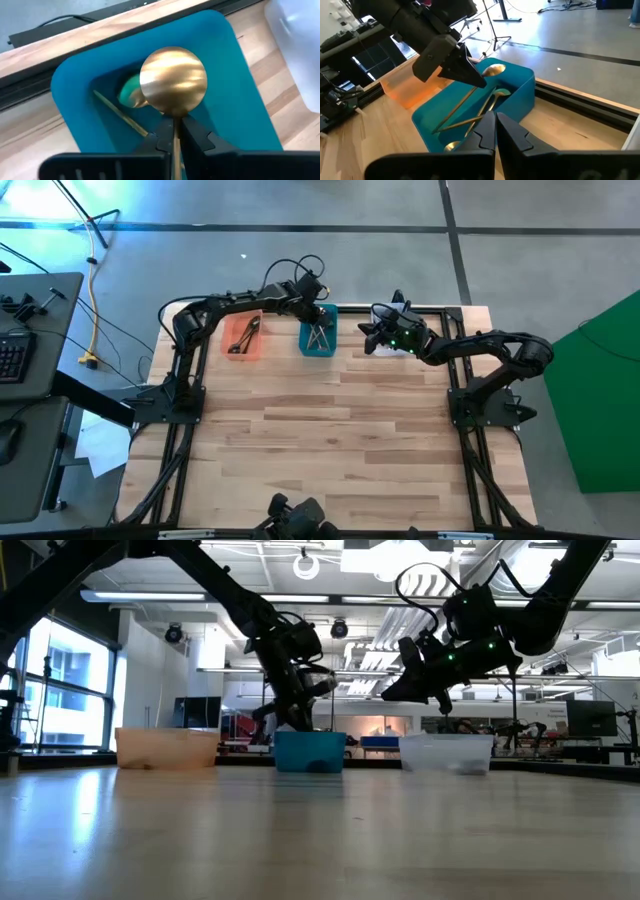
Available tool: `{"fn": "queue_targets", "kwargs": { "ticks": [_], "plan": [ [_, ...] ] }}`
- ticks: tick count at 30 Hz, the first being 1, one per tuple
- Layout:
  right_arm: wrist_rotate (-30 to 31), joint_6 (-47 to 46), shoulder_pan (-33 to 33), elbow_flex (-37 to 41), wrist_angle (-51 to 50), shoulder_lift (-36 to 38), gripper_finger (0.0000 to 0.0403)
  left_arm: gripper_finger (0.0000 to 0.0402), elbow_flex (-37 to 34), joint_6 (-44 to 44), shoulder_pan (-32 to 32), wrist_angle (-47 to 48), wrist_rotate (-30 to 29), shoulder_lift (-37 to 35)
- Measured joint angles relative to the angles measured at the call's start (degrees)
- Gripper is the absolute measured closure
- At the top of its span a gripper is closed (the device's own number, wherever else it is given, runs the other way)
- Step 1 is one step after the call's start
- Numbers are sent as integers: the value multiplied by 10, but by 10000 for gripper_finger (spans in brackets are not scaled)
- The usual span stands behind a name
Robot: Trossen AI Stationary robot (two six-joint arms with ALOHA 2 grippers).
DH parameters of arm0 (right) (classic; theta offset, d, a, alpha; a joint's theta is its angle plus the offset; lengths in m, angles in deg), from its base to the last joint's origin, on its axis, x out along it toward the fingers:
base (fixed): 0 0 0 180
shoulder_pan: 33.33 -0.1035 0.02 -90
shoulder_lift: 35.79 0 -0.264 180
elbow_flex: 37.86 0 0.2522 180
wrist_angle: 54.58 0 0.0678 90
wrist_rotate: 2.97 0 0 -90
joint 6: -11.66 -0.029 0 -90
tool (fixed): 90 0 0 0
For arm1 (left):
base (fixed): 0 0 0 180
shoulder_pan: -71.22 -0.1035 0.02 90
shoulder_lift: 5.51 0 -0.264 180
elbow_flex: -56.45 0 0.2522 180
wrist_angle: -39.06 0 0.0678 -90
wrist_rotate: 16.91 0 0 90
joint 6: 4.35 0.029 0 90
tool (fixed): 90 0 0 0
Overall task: Sort silverware by color (type)
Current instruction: Put the gold spoon into the blue bin, then return to Home Position
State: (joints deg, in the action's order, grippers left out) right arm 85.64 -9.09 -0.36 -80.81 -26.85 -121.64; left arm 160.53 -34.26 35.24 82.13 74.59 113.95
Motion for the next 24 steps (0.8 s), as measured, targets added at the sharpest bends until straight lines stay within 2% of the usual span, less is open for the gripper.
{"fn": "queue_targets", "kwargs": {
  "ticks": [11, 15, 19, 24],
  "plan": [
    [-1, 2, 0, 0, -4, 0, 403, 307, 0, 1, 2, -5, 14, -3],
    [-8, 2, 0, 0, -3, 0, 403, 288, 0, 15, 6, 0, 12, -14],
    [-17, 13, 0, 0, -2, 0, 403, 296, 0, 66, 19, -1, -5, -44],
    [-44, 43, 0, 0, 7, 0, 403, 342, 0, 167, 42, -9, -18, -88]
  ]
}}
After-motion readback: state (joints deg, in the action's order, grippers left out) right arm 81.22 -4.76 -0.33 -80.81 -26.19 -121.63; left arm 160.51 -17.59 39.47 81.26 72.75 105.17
